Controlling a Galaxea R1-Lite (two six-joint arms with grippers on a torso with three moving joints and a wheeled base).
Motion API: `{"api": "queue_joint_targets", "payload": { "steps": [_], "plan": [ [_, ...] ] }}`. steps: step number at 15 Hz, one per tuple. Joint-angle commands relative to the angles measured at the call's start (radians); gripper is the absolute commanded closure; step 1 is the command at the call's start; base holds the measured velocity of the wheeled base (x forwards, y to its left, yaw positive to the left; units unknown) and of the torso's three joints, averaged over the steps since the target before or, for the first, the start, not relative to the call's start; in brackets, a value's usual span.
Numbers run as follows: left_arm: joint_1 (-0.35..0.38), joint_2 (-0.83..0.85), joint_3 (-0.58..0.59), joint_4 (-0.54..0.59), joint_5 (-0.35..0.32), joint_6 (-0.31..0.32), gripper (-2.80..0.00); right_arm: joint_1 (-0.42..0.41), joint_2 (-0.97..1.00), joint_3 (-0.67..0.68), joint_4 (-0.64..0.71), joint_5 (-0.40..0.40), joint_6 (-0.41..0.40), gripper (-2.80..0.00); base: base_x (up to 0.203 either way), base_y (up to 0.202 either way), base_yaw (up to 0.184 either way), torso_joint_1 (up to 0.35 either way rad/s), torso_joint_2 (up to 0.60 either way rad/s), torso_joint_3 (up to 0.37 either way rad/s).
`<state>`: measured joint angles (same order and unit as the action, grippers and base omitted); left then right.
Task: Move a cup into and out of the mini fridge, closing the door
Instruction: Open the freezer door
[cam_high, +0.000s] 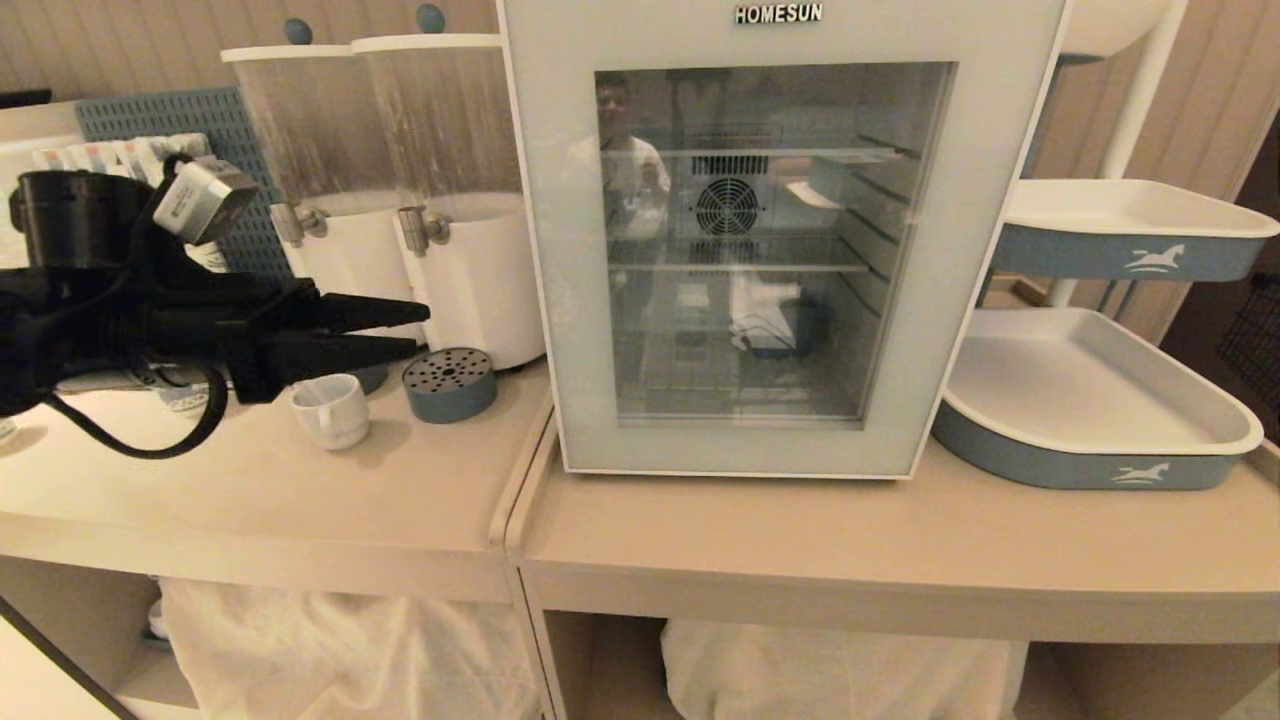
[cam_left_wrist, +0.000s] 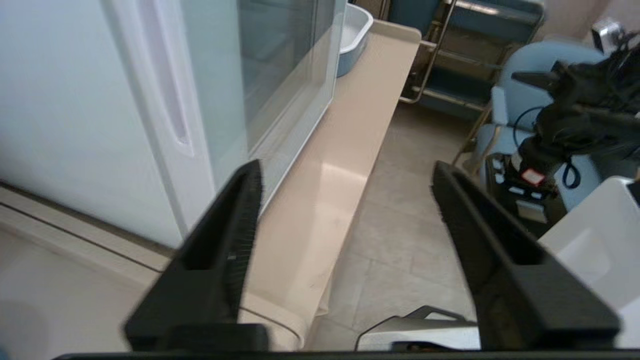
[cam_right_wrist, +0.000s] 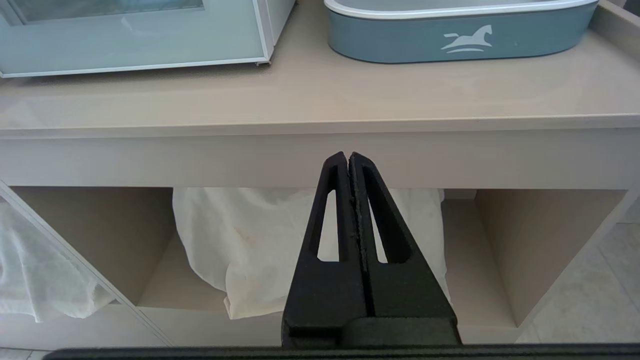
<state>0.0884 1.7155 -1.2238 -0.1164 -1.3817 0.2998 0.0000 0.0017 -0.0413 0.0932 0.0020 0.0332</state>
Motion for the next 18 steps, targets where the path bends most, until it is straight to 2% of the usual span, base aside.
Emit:
{"api": "queue_joint_targets", "payload": {
  "steps": [1,5,8,13,18],
  "plan": [
    [-0.008,0.057,-0.041,-0.003,-0.009,-0.003,-2.80,0.000,0.001,0.000,0.000,0.001,0.001,0.00,0.000,0.000,0.000,0.000,0.00,0.000],
    [-0.022,0.169,-0.155,-0.006,-0.059,-0.001,-2.80,0.000,0.001,0.000,0.000,0.001,0.001,0.00,0.000,0.000,0.000,0.000,0.00,0.000],
    [-0.077,0.234,-0.207,-0.023,-0.075,0.003,-2.80,0.000,0.000,0.000,0.000,0.000,0.001,0.00,0.000,0.000,0.000,0.000,0.00,0.000],
    [-0.143,0.303,-0.286,-0.041,-0.052,-0.001,-2.80,0.000,0.001,0.000,0.000,0.001,0.001,0.00,0.000,0.000,0.000,0.000,0.00,0.000],
    [-0.165,0.355,-0.379,-0.036,0.003,0.001,-2.80,0.000,0.001,0.000,0.000,0.001,0.001,0.00,0.000,0.000,0.000,0.000,0.00,0.000]
  ]
}}
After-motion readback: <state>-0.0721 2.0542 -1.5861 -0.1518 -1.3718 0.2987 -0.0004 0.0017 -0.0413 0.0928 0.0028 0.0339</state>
